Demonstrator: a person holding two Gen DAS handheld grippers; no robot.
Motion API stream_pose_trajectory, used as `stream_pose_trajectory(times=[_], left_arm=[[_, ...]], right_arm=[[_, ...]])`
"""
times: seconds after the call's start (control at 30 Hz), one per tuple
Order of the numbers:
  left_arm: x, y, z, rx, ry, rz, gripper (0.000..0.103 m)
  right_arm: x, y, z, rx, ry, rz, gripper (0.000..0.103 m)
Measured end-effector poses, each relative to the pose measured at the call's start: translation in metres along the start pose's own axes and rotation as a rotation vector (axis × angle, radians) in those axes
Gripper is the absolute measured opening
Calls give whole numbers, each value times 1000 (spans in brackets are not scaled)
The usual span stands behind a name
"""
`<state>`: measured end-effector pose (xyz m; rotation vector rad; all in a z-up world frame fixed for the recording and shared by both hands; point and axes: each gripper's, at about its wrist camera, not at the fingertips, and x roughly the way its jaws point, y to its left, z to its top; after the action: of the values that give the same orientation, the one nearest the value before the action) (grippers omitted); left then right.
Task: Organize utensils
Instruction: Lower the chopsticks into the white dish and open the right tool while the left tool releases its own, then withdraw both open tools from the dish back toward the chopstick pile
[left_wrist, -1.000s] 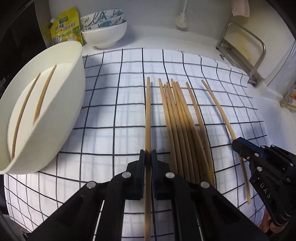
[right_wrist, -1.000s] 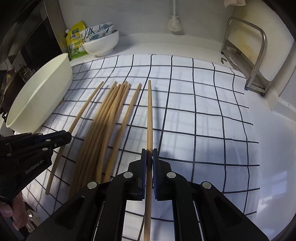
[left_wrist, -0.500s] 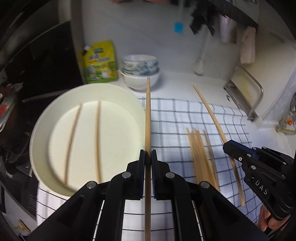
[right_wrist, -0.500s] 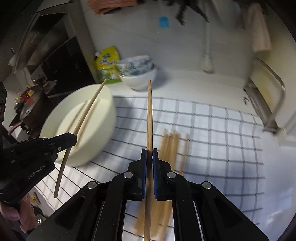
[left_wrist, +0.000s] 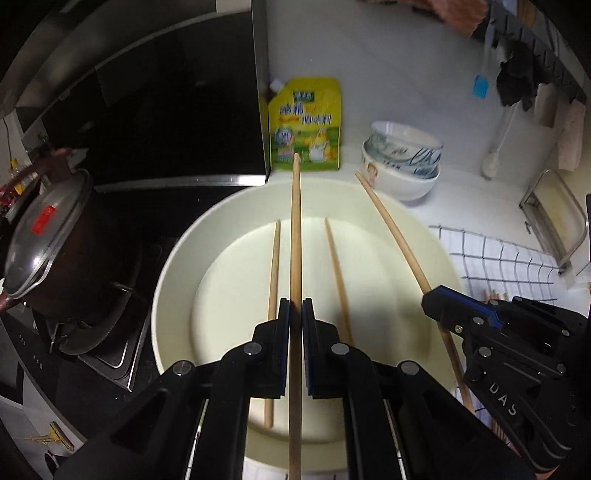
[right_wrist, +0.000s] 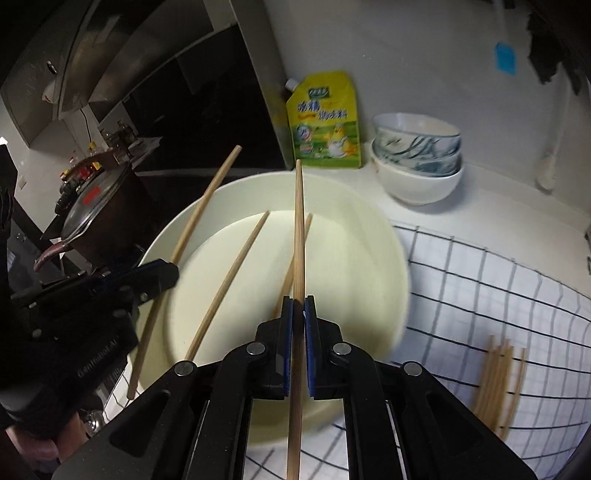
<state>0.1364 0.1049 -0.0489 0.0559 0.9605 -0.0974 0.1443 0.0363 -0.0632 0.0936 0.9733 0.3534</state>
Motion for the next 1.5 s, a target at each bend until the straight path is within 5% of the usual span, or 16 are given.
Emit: stream_pose_trajectory(times=[0.37,0.43,0.53,0.6,0.7,1.5], left_arm=[[49,21,-5,-17,104,-17,11],[53,25,-5,-31,123,-14,16],[56,32,-7,-49,142,8,36],[52,38,-9,-63,118,21,76],[40,43,-7,-75,54,31,83],[-42,28,-12,-44,-162,70,93]], right_arm=[[36,5,4,26,55,-49,7],[34,7,5,20,40,-67,30],[32,9,7,5,19,-96,41],[32,8,7,8,21,-100,41],[29,8,6,13,20,-102,41],[-43,1,-29,54,-50,-144,45]])
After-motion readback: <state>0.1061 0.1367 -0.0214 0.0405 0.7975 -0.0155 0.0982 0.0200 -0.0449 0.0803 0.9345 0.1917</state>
